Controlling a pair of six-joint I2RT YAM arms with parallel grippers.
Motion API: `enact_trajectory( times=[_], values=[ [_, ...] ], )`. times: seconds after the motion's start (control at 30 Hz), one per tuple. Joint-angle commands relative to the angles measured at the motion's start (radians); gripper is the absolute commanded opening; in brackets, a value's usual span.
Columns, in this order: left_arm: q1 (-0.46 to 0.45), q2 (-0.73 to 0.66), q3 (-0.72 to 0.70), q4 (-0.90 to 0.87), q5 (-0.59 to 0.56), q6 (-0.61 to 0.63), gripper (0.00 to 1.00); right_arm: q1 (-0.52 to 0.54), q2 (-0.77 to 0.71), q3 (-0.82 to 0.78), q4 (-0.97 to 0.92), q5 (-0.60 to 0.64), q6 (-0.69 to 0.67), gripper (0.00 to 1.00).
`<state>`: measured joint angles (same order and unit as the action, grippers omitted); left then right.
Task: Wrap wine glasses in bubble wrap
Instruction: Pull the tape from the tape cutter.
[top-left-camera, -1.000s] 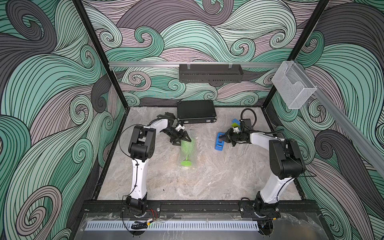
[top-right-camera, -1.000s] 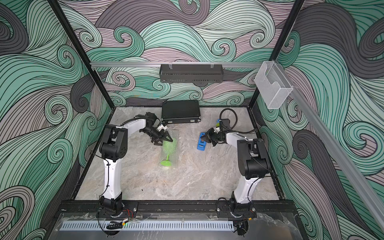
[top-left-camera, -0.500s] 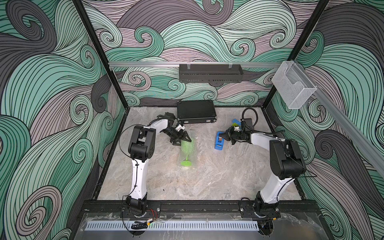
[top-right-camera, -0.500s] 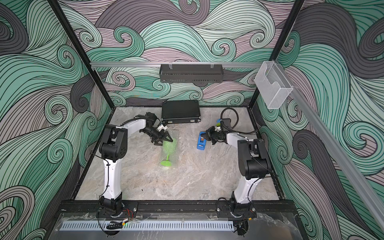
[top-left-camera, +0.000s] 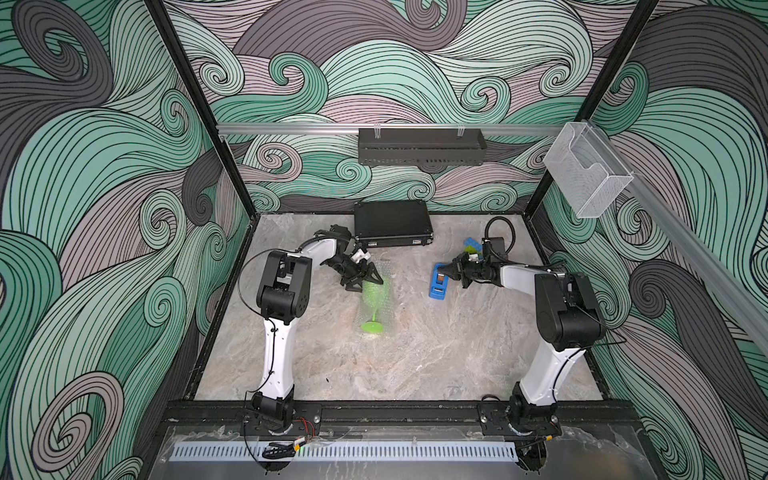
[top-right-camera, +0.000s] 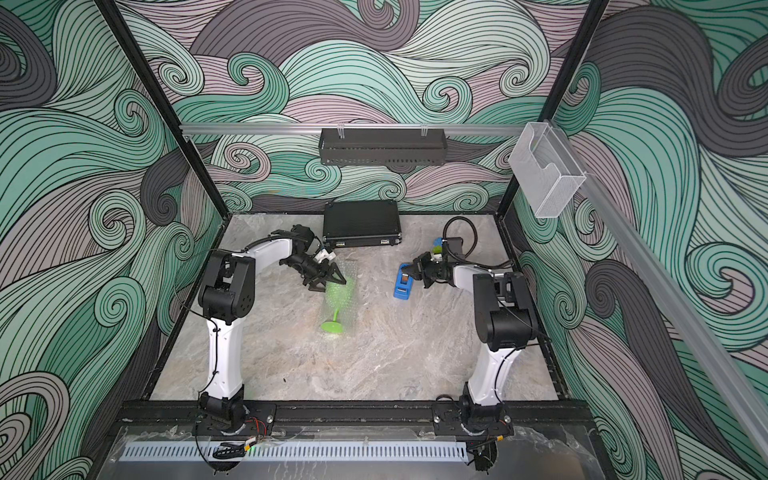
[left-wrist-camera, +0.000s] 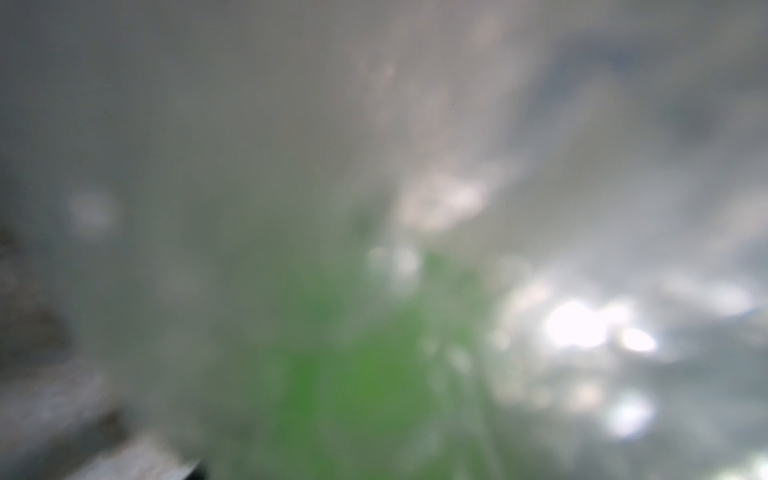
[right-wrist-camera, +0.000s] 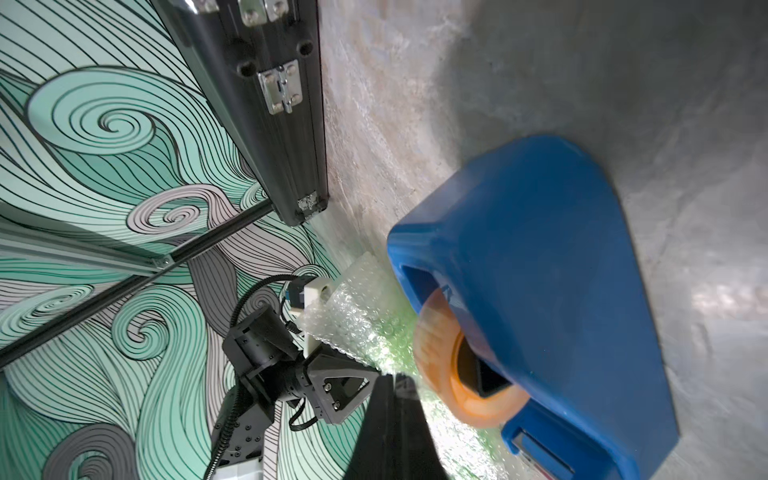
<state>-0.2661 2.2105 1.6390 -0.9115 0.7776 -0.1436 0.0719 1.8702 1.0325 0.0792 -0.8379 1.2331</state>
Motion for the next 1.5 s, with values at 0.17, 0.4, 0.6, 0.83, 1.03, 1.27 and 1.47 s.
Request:
enact_trajectory(
  times=[0.17, 0.4, 0.6, 0.83, 1.03, 1.27, 1.47],
  values=[
    [-0.032, 0.067, -0.054, -0.037, -0.192, -0.005, 0.72, -0.007, -0.032, -0.003, 0.092, -0.034, 0.046, 0.00],
    [-0.034, 0.061, -0.051, -0.041, -0.193, -0.004, 0.72, 0.001, -0.060, -0.030, 0.166, -0.028, 0.110, 0.00],
    [-0.033, 0.059, -0.057, -0.038, -0.198, -0.002, 0.72, 0.005, -0.119, -0.001, 0.075, -0.013, 0.058, 0.00],
    [-0.033, 0.058, -0.054, -0.040, -0.201, -0.004, 0.72, 0.008, -0.086, -0.071, 0.162, -0.015, 0.095, 0.00],
    [-0.033, 0.054, -0.058, -0.039, -0.201, -0.005, 0.72, 0.009, -0.185, -0.061, 0.084, -0.019, 0.073, 0.00],
    [-0.034, 0.051, -0.061, -0.036, -0.202, -0.007, 0.72, 0.018, -0.183, -0.168, 0.139, -0.019, 0.070, 0.00],
    [-0.034, 0.049, -0.062, -0.035, -0.210, -0.007, 0.72, 0.070, -0.201, -0.280, 0.161, 0.001, 0.041, 0.00]
  ],
)
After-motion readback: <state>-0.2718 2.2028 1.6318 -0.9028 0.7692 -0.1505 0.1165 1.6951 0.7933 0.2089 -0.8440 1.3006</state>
